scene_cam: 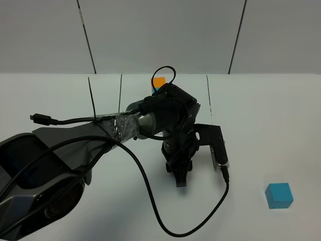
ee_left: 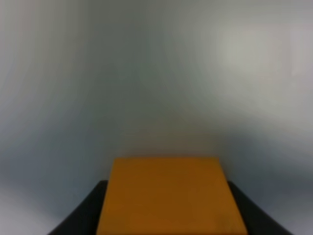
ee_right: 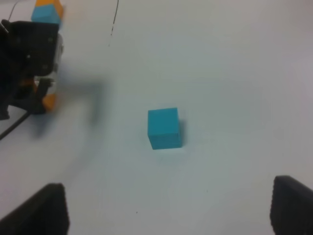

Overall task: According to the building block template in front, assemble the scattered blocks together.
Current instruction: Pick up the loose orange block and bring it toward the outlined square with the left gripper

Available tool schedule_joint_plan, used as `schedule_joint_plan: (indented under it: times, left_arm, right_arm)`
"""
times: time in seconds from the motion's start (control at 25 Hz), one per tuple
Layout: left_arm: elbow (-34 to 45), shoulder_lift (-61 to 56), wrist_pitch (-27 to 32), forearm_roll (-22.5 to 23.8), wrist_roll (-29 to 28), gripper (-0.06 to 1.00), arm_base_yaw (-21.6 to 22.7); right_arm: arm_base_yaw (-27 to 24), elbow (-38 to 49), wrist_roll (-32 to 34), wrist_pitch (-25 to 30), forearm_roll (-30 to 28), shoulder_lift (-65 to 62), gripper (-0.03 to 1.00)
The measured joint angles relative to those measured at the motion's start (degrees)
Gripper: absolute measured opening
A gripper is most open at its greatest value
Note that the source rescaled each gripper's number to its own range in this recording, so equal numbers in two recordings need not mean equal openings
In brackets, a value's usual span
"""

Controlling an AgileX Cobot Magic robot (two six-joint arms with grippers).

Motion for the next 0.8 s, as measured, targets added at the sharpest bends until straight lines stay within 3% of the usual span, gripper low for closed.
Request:
schedule_joint_plan:
  times: [0.72,0.8]
  left_arm:
    - [-0.2,0.3,-0.5,-0.2,3.3,0.00,0.0]
    - [-0.2,0.3,-0.5,-0.2,3.3,0.04,0.0]
  right_arm:
    - [0.0,0.0,0.1,0.0,0.0,0.0,0.66]
    - [0.0,0.0,0.1,0.0,0.0,0.0,0.66]
